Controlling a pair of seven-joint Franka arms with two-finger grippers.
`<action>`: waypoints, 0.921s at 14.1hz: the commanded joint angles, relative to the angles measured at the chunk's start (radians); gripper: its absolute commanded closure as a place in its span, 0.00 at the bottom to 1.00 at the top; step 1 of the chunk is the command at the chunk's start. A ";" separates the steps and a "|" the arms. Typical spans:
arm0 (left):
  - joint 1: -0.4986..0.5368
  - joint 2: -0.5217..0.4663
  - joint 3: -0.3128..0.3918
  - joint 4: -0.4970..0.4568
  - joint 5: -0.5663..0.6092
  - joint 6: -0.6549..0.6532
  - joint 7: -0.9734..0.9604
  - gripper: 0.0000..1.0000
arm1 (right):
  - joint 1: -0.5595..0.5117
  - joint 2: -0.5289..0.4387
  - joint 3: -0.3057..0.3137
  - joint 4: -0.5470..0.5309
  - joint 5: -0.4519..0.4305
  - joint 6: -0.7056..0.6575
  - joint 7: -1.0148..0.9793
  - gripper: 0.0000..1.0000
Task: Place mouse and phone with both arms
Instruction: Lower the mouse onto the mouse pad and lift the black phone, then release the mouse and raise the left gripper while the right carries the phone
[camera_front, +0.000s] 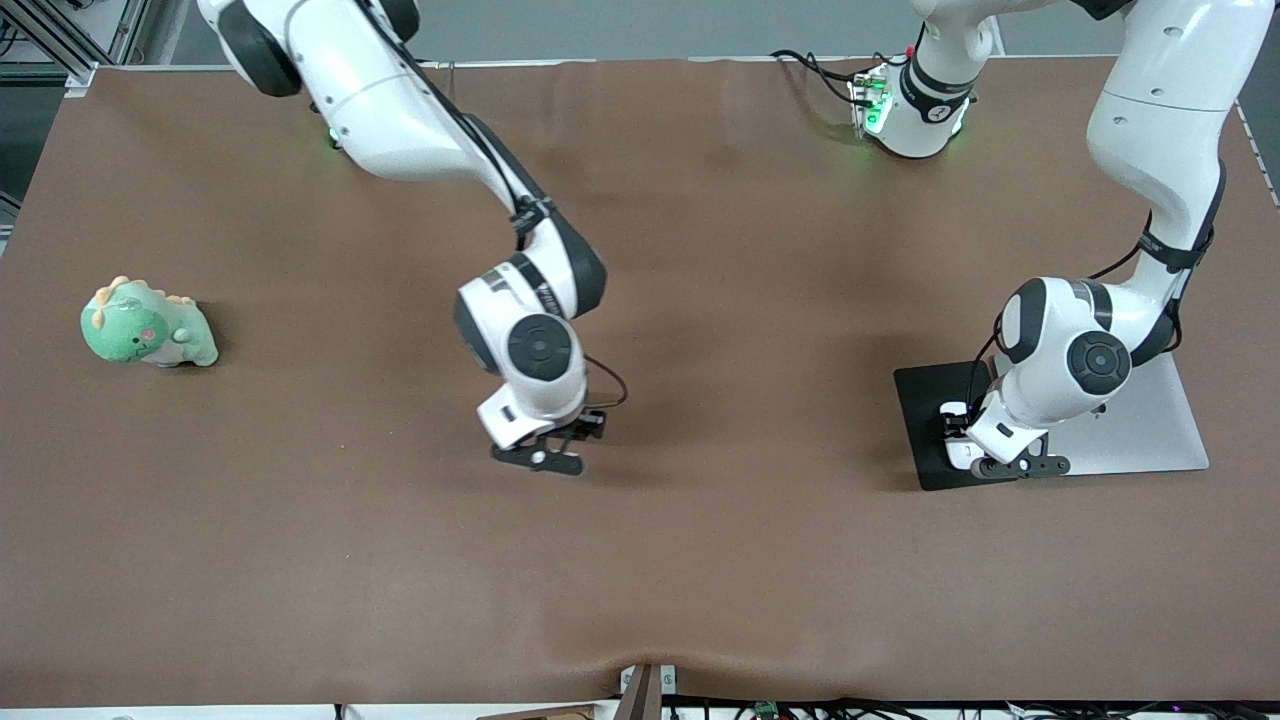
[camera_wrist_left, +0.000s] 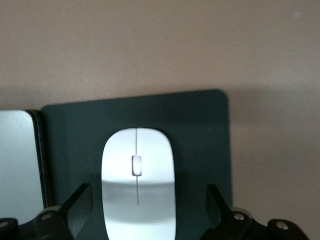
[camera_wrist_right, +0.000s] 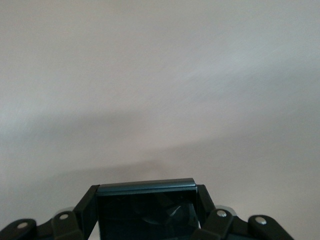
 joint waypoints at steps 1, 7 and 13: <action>0.005 -0.080 -0.032 0.001 0.026 -0.057 0.001 0.00 | -0.146 -0.158 0.025 -0.168 0.008 0.006 -0.143 1.00; 0.009 -0.158 -0.059 0.171 0.024 -0.319 0.005 0.00 | -0.381 -0.404 0.019 -0.569 0.053 0.148 -0.426 1.00; 0.012 -0.255 -0.096 0.294 0.011 -0.540 0.005 0.00 | -0.554 -0.483 0.016 -0.875 0.042 0.435 -0.643 1.00</action>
